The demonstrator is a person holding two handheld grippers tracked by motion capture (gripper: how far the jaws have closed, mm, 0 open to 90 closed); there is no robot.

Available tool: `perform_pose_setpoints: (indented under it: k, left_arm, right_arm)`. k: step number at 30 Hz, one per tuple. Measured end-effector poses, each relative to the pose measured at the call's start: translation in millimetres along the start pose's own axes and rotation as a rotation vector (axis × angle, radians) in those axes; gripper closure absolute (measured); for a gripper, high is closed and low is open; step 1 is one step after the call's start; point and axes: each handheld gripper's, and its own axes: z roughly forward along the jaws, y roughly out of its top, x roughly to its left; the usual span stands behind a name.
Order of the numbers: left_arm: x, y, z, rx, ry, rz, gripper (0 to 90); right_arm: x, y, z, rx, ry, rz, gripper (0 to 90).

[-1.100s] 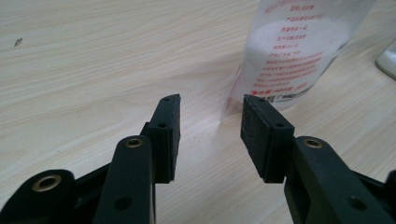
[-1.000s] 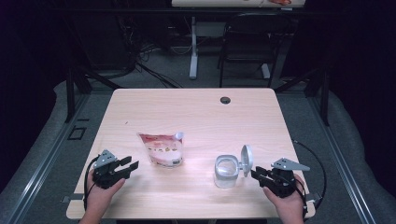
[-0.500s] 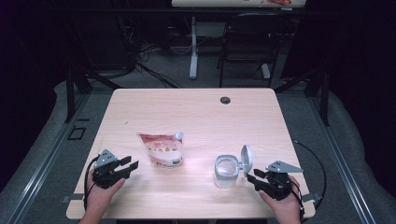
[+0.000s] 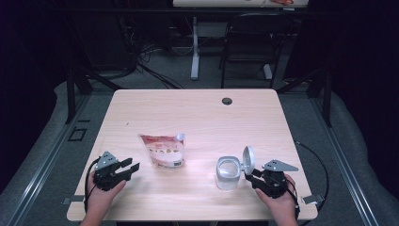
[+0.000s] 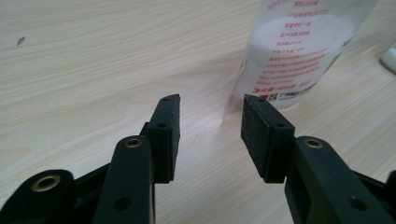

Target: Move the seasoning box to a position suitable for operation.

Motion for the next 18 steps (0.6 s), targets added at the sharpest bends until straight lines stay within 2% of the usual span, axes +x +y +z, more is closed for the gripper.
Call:
perform_pose_setpoints:
  k: [9, 13, 18]
  left_arm:
    - [2.4, -4.5, -6.5, -0.001, 0.014, -0.011, 57.8]
    - [3.2, -6.4, -9.3, -0.003, 0.021, -0.009, 57.9]
    - [2.8, -6.7, -9.8, -0.002, 0.023, -0.011, 57.9]
  right_arm:
    - [0.2, 5.5, 3.8, 0.007, -0.031, -0.009, 74.4]
    - [-2.3, 7.4, 6.4, -0.003, -0.020, 0.002, 78.5]
    - [-2.8, 9.3, 7.8, 0.002, -0.025, -0.018, 78.9]
